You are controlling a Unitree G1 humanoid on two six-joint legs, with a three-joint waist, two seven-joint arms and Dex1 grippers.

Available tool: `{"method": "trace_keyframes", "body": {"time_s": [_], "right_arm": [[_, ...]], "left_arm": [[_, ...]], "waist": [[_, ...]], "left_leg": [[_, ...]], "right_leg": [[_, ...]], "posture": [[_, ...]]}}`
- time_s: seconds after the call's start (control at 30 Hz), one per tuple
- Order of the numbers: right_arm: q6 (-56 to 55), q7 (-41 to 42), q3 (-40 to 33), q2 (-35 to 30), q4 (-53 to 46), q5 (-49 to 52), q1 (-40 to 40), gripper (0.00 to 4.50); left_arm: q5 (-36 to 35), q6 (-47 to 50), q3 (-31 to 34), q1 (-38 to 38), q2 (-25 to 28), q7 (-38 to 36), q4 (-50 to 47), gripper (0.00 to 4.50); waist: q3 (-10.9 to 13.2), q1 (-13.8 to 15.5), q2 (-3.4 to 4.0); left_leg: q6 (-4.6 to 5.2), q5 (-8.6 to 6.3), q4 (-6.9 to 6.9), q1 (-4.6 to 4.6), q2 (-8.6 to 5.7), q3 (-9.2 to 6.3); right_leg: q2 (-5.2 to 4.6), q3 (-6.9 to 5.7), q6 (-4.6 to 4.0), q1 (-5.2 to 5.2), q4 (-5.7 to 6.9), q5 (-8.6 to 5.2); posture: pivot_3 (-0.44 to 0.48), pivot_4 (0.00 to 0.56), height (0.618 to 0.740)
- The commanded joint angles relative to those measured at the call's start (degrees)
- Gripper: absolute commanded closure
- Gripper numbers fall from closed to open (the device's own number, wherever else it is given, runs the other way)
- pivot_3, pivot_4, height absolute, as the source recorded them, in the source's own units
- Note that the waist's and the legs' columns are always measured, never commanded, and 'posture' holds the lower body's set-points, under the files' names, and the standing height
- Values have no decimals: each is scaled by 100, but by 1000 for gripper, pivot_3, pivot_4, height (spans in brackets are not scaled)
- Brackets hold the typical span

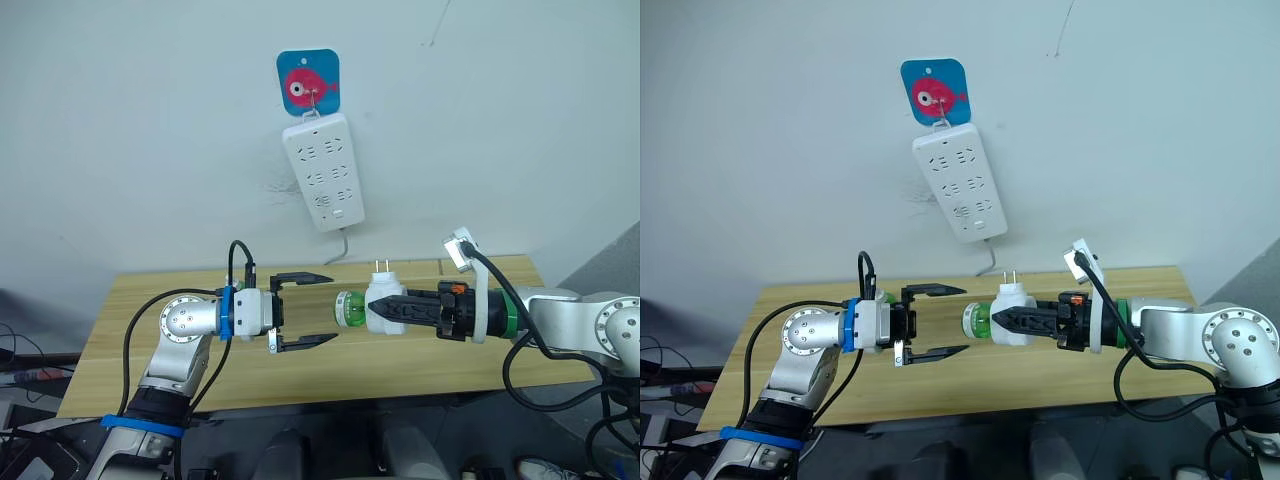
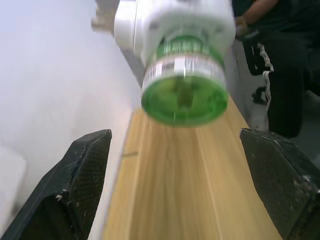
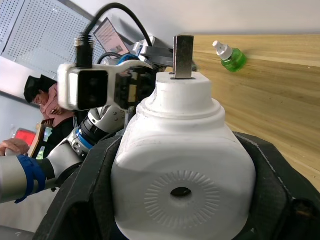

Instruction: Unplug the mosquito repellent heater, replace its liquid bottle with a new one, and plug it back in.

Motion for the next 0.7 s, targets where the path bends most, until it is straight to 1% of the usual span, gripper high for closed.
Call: {"method": "trace_keyframes", "body": {"time_s": [0.03, 0.1, 0.27, 0.37, 0.5, 0.53, 0.57, 0.6, 0.7], "right_arm": [[-81, -26, -153, 27, -86, 182, -74, 1496], [-77, -53, -140, 44, -99, 186, -74, 1496], [-65, -83, -114, 67, -125, 175, -83, 1496], [-62, -95, -109, 73, -139, 167, -90, 1496], [-46, -93, -113, 67, -156, 141, -103, 1496], [-45, -95, -116, 67, -158, 139, -104, 1496], [-45, -97, -118, 67, -159, 140, -103, 1496], [-35, -84, -122, 61, -169, 121, -103, 1496], [-4, -22, -130, 46, -208, 62, -105, 1496]], "left_arm": [[-41, -42, -61, -147, -183, 215, -197, 175], [-75, -3, -135, -213, -295, 232, -242, 175], [-149, 89, -285, -235, -348, 153, -351, 175], [-182, 218, -371, -246, -354, 120, -423, 767], [-276, 624, -433, -292, -283, 125, -628, 2038], [-308, 756, -444, -306, -231, 74, -690, 2247], [-332, 889, -452, -312, -178, 28, -746, 2251], [-413, 1250, -456, -333, -81, 10, -853, 2251], [-674, 2569, -508, -471, 273, -1, -1179, 2251]], "waist": [[0, -2, 0], [0, -3, 0], [0, -14, 0], [0, -16, 0], [0, -21, 0], [0, -21, 0], [0, -21, 0], [0, -21, 0], [0, -30, 0]], "left_leg": [[0, 0, 0, 0, 0, 0], [0, 0, 0, 0, 0, 0], [0, 0, 0, -2, -1, 0], [0, 0, 0, 0, -1, -1], [0, 0, 0, 0, -1, 0], [0, 0, 0, 0, -1, 1], [0, 0, 0, 1, -1, 1], [0, 0, 0, 1, -1, 0], [0, 0, 0, 0, 1, -3]], "right_leg": [[2, 0, 0, 0, 0, 0], [12, -1, 0, 1, 0, 0], [21, -1, 0, 1, -2, 0], [22, -1, 0, 1, 0, 0], [24, -1, 0, 2, 1, 0], [25, 0, 1, 2, 1, 0], [26, 0, 1, 2, 1, 0], [26, 0, 1, 1, 1, 0], [29, -3, 2, 1, 2, -1]], "posture": [[-132, 144, 740], [-133, 143, 740], [-137, 139, 740], [-137, 137, 740], [-137, 137, 740], [-137, 137, 740], [-137, 137, 740], [-137, 137, 740], [-131, 134, 740]]}}
